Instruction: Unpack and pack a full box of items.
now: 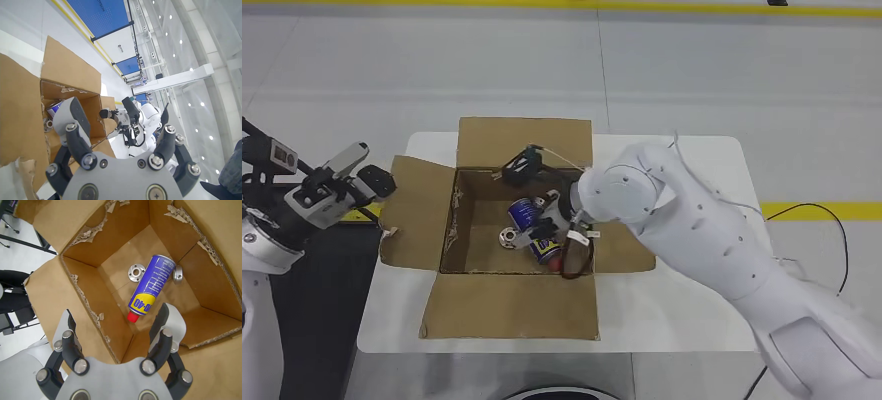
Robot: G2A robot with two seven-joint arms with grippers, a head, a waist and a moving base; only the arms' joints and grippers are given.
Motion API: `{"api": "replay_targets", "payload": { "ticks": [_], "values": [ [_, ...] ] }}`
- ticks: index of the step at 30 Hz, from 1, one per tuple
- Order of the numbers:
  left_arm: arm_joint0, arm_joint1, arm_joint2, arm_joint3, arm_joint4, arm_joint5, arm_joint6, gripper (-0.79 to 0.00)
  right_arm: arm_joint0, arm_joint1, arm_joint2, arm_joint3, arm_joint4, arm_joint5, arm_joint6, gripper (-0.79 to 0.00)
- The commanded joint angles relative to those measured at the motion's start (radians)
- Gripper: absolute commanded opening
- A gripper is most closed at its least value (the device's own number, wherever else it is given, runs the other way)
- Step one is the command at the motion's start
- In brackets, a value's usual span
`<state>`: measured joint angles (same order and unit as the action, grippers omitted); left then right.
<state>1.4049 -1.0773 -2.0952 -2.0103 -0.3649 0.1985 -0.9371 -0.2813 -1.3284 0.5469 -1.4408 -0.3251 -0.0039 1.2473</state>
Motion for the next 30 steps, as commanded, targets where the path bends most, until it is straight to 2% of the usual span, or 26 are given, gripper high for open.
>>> {"api": "replay_targets", "payload": {
  "ticks": [1,5,7,13,19,20,23,25,30],
  "values": [
    [0.011,0.001,-0.009,0.0,-0.009,-0.005,0.005,0.0,0.011,-0.016,-0.03,0.035,-0.016,0.01,-0.012,-0.071],
    [0.034,0.004,-0.019,-0.005,-0.021,-0.008,0.017,0.0,0.037,-0.051,-0.087,0.111,-0.051,0.034,-0.029,-0.157],
    [0.044,0.006,-0.021,-0.008,-0.024,-0.006,0.021,0.0,0.044,-0.069,-0.105,0.155,-0.05,0.048,-0.042,-0.166],
    [0.063,0.011,-0.012,-0.012,-0.018,0.007,0.039,0.0,0.067,-0.121,-0.165,0.239,-0.112,0.102,-0.081,-0.117],
    [0.08,0.017,-0.014,-0.006,0.005,0.039,0.076,0.0,0.079,-0.172,-0.216,0.3,-0.203,0.184,-0.124,-0.117],
    [0.084,0.018,-0.017,-0.004,0.002,0.039,0.078,0.0,0.08,-0.18,-0.223,0.306,-0.219,0.199,-0.13,-0.139],
    [0.099,0.019,-0.029,0.002,-0.009,0.04,0.082,0.0,0.084,-0.202,-0.238,0.33,-0.261,0.25,-0.137,-0.323],
    [0.109,0.02,-0.035,0.003,-0.018,0.038,0.084,0.0,0.086,-0.216,-0.245,0.344,-0.282,0.275,-0.136,-0.403],
    [0.13,0.023,-0.047,0.002,-0.031,0.036,0.094,0.0,0.089,-0.244,-0.246,0.391,-0.302,0.276,-0.129,-0.428]
  ]
}}
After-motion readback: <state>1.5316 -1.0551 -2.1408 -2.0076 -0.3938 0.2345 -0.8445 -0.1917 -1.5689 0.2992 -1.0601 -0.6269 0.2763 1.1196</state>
